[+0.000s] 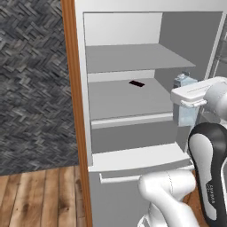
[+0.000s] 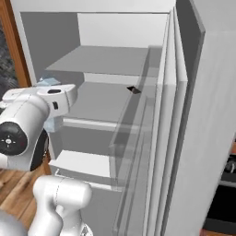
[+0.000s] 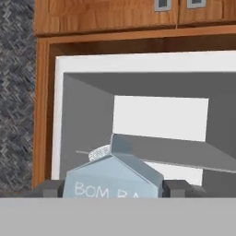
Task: Take out the milk from the fridge and place it on the tray on the counter. Then take the sugar cube near the tray and place it in the tray.
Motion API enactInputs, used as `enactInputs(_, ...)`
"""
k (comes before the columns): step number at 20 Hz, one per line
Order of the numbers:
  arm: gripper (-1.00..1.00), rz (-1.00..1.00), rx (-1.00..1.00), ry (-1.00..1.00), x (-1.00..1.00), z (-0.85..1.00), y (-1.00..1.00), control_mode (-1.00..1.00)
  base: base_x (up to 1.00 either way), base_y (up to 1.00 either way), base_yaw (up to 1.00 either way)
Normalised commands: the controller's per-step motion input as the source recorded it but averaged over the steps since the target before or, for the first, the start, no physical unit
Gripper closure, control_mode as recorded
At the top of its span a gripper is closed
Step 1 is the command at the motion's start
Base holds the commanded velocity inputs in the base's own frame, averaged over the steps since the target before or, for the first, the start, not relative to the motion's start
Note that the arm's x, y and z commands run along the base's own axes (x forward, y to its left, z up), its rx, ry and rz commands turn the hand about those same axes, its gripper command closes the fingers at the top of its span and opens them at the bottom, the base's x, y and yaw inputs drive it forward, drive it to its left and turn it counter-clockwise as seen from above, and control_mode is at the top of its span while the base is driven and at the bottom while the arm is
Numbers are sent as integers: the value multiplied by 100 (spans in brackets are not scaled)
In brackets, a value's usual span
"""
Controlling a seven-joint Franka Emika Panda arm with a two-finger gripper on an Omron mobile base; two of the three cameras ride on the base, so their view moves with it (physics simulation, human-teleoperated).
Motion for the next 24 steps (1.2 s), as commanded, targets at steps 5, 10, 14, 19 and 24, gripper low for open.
enactInputs(5, 100, 0, 0, 0, 0, 0, 0, 100, -100, 0, 0)
enactInputs(10, 100, 0, 0, 0, 0, 0, 0, 100, -100, 1, 0)
enactInputs(14, 100, 0, 0, 0, 0, 0, 0, 100, -100, 5, 0)
enactInputs(19, 100, 0, 0, 0, 0, 0, 0, 100, -71, 58, 3)
enactInputs(24, 100, 0, 0, 0, 0, 0, 0, 100, 58, 100, -1)
